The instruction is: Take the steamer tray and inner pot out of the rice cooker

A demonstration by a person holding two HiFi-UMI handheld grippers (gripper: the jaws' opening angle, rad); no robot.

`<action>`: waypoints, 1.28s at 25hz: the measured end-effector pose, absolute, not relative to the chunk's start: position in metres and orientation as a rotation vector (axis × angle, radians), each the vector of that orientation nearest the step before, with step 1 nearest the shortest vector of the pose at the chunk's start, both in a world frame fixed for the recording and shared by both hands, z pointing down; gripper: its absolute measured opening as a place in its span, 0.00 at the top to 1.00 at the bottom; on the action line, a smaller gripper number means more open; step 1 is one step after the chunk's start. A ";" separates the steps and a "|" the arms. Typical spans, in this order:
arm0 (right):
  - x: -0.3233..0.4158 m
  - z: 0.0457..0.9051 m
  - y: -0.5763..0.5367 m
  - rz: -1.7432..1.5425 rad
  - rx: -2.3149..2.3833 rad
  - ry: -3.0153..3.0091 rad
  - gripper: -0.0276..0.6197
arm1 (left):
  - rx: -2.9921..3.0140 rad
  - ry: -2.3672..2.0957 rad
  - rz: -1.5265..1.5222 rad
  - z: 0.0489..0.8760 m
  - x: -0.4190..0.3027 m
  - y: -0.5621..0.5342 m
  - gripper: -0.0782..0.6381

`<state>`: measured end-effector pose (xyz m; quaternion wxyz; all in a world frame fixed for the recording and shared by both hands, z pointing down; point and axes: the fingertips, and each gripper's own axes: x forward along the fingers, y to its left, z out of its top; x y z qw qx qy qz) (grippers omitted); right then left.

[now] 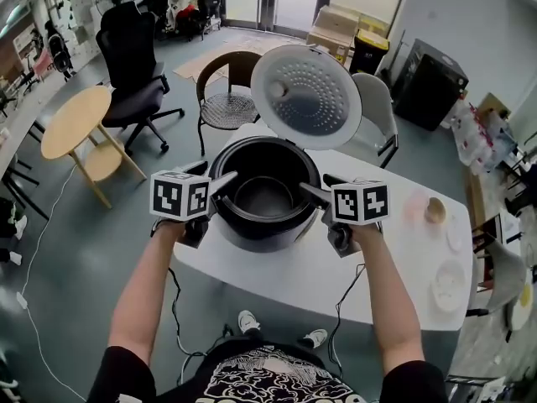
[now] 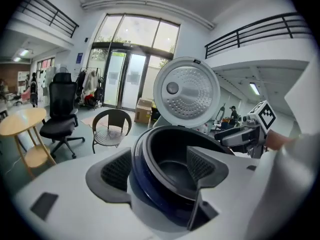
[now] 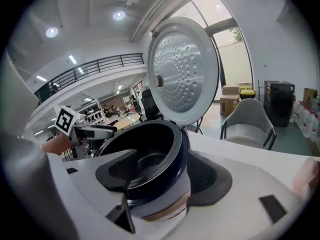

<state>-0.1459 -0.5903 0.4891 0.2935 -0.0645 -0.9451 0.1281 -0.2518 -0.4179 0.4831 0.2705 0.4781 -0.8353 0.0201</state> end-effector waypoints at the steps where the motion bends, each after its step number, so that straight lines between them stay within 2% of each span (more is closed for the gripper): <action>1: -0.148 0.489 -0.590 0.353 -0.170 -2.510 0.46 | 1.302 -2.231 0.038 0.480 -0.256 -0.420 0.40; 10: -0.153 0.496 -0.597 0.436 -0.120 -2.438 0.50 | 1.330 -2.070 0.039 0.489 -0.272 -0.434 0.51; 19: -0.151 0.494 -0.592 0.490 -0.126 -2.391 0.53 | 1.343 -1.999 0.076 0.491 -0.262 -0.444 0.54; 25: -0.155 0.494 -0.596 0.714 -0.105 -2.338 0.62 | 1.228 -2.039 0.098 0.495 -0.272 -0.440 0.64; 27: -0.157 0.497 -0.596 0.720 -0.078 -2.340 0.65 | 1.166 -2.063 0.096 0.498 -0.280 -0.434 0.76; 28: -0.158 0.499 -0.598 0.707 -0.053 -2.348 0.70 | 1.147 -2.072 0.085 0.499 -0.282 -0.431 0.76; 29: -0.158 0.501 -0.599 0.697 -0.024 -2.359 0.79 | 1.137 -2.077 0.070 0.499 -0.284 -0.429 0.77; 32: -0.157 0.502 -0.603 0.696 0.036 -2.379 0.80 | 1.129 -2.080 0.038 0.499 -0.282 -0.427 0.77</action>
